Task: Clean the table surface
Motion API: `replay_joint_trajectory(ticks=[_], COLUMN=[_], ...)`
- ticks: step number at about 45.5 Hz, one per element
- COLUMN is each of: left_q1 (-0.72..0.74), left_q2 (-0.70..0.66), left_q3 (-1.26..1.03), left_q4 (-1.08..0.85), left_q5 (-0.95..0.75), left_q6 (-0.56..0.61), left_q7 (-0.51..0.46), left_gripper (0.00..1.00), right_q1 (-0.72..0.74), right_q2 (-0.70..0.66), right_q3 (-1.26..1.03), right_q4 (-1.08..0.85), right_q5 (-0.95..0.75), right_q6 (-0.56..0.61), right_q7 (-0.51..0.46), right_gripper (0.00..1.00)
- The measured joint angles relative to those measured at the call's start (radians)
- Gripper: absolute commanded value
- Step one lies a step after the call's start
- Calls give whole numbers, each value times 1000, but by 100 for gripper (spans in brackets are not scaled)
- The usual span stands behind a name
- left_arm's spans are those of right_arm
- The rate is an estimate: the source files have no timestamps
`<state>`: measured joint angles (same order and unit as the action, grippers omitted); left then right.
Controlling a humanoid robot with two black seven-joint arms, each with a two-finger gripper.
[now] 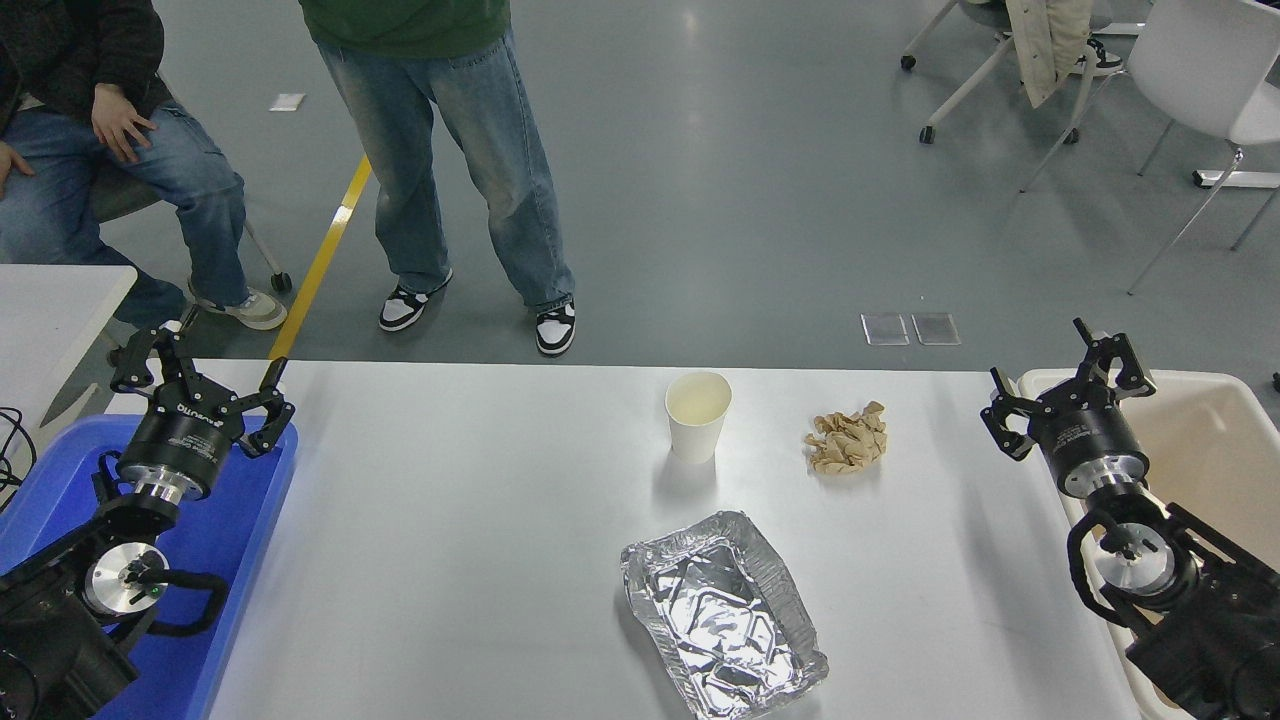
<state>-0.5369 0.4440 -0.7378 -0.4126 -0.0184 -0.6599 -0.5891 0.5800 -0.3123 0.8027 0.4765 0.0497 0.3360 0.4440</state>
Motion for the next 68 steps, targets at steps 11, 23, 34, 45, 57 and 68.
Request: replay_joint_trajectory(ticks=[11,23,34,45,57,68], left_q1=[0,0,0,0,0,0], left_q2=[0,0,0,0,0,0], left_q3=[0,0,0,0,0,0], left_q4=[0,0,0,0,0,0], left_q5=[0,0,0,0,0,0], left_q6=[0,0,0,0,0,0], left_q7=[0,0,0,0,0,0], left_gripper=[100,100,100,100,100,100], right_q1=[-3,-4,-1,2,11,32], right_q2=[-20,-29,-45,-68,-133,-271], right_q3=[0,-4,-17,-23,-45,-100], right_q4=[46,72,81,82,155,435], right_q5=[5,6,-3,-11,-26,-221], right_q6=[-2,-8,-10,-13,-20,-126], right_q7=[-35,-62,-80,-92,-145,-222], right_gripper=[100,100,100,100,100,100])
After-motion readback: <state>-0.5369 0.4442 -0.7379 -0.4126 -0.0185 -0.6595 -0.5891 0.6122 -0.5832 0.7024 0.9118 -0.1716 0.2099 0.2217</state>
